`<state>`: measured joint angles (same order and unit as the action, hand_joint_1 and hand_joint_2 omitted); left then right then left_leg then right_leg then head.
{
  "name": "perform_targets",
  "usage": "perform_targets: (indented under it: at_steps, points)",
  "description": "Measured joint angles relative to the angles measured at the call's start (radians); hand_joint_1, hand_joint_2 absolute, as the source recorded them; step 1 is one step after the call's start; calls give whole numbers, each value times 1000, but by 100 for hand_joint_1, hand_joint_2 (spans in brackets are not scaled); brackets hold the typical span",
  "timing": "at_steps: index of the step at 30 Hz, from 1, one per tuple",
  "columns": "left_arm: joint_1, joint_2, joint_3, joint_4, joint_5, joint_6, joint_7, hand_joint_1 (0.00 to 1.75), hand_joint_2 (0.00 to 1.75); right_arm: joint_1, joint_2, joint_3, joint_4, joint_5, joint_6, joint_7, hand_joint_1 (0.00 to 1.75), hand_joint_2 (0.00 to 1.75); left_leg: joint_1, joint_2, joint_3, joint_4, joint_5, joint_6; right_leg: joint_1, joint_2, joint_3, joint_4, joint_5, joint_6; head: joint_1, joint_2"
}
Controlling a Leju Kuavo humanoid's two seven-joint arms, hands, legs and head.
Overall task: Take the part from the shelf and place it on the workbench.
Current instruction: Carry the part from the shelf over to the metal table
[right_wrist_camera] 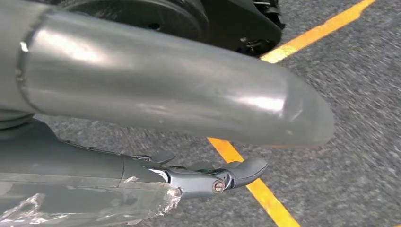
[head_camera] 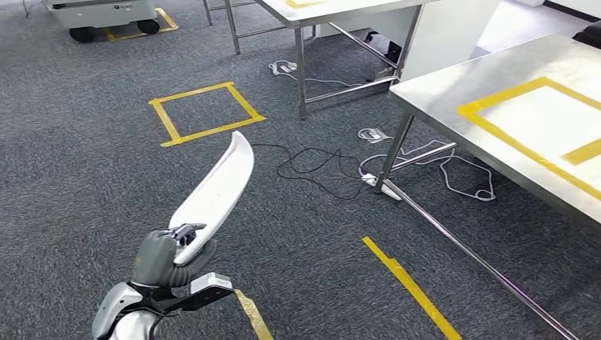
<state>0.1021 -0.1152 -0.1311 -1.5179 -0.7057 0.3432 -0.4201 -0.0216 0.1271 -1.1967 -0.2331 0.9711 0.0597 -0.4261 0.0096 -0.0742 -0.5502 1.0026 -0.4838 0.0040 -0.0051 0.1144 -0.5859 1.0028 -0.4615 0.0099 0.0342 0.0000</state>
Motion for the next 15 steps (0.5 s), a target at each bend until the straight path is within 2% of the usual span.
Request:
perform_targets:
  at_steps: [1,2,5,9,10,11,12,13,14,15]
  points:
    - [0,0,0,-1,1,0,0,175,175,2,-1,0,0,2,0,0,0,0,1,10,0,-3,2,4,-2,4,-5,0,1,6,0,0]
    - [0,0,0,-2,2,0,0,175,175,3,-2,0,0,3,0,-1,0,0,2,20,2,-9,5,8,-2,-8,-12,7,-5,12,1,0]
    - [-1,-1,0,-4,3,1,0,175,175,3,-4,0,-1,6,0,-2,0,0,4,47,7,-19,10,19,2,-77,-44,67,-47,22,10,0]
    - [-1,-1,1,-5,3,1,0,175,175,1,-4,0,-1,8,0,-2,0,0,3,57,7,-19,9,20,1,-93,-70,120,-76,25,13,0]
    - [0,0,2,-5,4,0,1,175,175,0,-4,0,-1,10,0,-2,0,0,2,68,6,-19,9,21,0,-98,-97,175,-98,28,13,0]
    - [0,1,2,-5,7,0,1,175,175,0,-4,0,-1,12,0,-2,0,0,1,87,8,-18,7,20,-2,-107,-106,197,-96,32,13,0]
    - [-1,1,3,-5,11,0,2,175,175,0,-5,0,-1,15,0,-2,0,0,1,106,11,-18,4,19,-4,-117,-97,185,-80,34,13,0]
    - [-2,1,4,-5,19,-1,0,175,175,0,-6,0,-1,19,0,-2,0,0,0,126,15,-18,0,15,-5,-137,-73,144,-57,36,13,0]
    - [-3,1,6,-5,30,-1,-3,175,175,-1,-7,0,-1,23,0,-3,0,0,-2,140,19,-16,-4,10,-4,-155,-28,66,-23,32,13,0]
    - [-4,1,10,-6,43,-1,-8,175,175,-3,-7,0,-1,28,1,-3,0,0,-5,149,21,-15,-7,5,-1,-167,-2,21,-12,26,12,0]
